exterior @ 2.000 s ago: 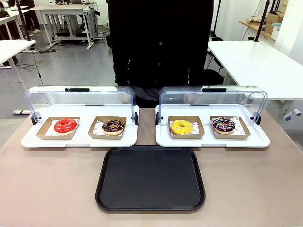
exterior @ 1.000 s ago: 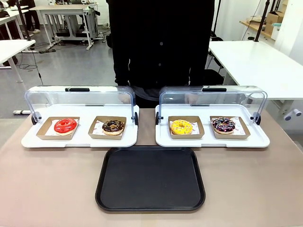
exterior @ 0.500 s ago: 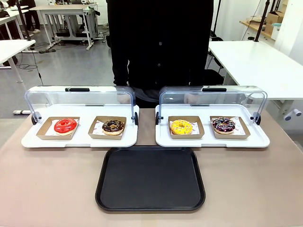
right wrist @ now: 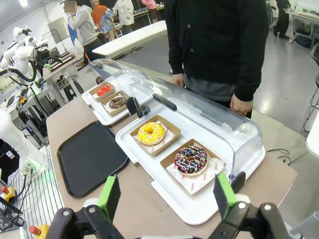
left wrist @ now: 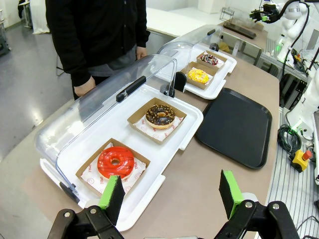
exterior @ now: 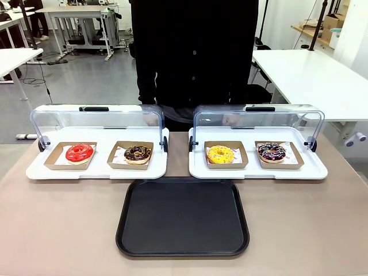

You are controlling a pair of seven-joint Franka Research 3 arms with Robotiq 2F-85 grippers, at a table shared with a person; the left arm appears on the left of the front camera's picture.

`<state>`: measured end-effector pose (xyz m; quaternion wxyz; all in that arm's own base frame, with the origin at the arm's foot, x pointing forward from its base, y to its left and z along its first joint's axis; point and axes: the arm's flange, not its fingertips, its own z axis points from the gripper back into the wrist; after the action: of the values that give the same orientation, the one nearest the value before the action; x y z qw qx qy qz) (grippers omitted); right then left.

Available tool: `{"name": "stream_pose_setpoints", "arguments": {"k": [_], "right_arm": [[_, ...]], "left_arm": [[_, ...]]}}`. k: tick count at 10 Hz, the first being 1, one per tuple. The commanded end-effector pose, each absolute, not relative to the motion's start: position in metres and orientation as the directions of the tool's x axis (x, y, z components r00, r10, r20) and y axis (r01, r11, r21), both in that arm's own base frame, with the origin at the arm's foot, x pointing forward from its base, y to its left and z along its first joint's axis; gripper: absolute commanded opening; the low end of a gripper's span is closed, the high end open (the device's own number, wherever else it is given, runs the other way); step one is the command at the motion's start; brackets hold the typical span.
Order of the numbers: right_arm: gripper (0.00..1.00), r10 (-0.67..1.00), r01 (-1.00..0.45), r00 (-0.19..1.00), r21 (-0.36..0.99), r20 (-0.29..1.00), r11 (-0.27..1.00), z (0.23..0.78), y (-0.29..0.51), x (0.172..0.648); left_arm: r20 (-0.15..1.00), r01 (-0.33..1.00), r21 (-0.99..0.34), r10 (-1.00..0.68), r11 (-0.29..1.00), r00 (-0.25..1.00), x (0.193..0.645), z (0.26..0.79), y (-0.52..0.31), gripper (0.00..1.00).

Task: Move the fourth donut from the left to the tray.
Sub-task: Pick up the Paper togo box containing the Donut indicated by the person and place it on the Handle tray.

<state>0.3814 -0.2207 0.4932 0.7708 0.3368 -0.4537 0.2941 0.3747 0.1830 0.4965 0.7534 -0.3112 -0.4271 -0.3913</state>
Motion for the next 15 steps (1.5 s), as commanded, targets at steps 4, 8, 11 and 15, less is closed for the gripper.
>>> {"name": "stream_pose_setpoints", "arguments": {"k": [4, 8, 11, 15], "right_arm": [[1.0, 0.139, -0.771, 0.377, 0.227, 0.916, 0.595, 0.4939, -0.22, 0.3833], [1.0, 0.139, -0.771, 0.377, 0.227, 0.916, 0.595, 0.4939, -0.22, 0.3833], [1.0, 0.139, -0.771, 0.377, 0.227, 0.916, 0.595, 0.4939, -0.22, 0.3833], [1.0, 0.139, -0.771, 0.377, 0.227, 0.916, 0.595, 0.4939, -0.22, 0.3833]], "left_arm": [[0.9, 0.863, -0.117, -0.315, 0.491, 0.3, 0.3767, 0.4973, 0.1841, 1.0], [0.9, 0.863, -0.117, -0.315, 0.491, 0.3, 0.3767, 0.4973, 0.1841, 1.0], [0.9, 0.863, -0.117, -0.315, 0.491, 0.3, 0.3767, 0.4973, 0.1841, 1.0], [0.9, 0.863, -0.117, -0.315, 0.491, 0.3, 0.3767, 0.4973, 0.1841, 1.0]]}}
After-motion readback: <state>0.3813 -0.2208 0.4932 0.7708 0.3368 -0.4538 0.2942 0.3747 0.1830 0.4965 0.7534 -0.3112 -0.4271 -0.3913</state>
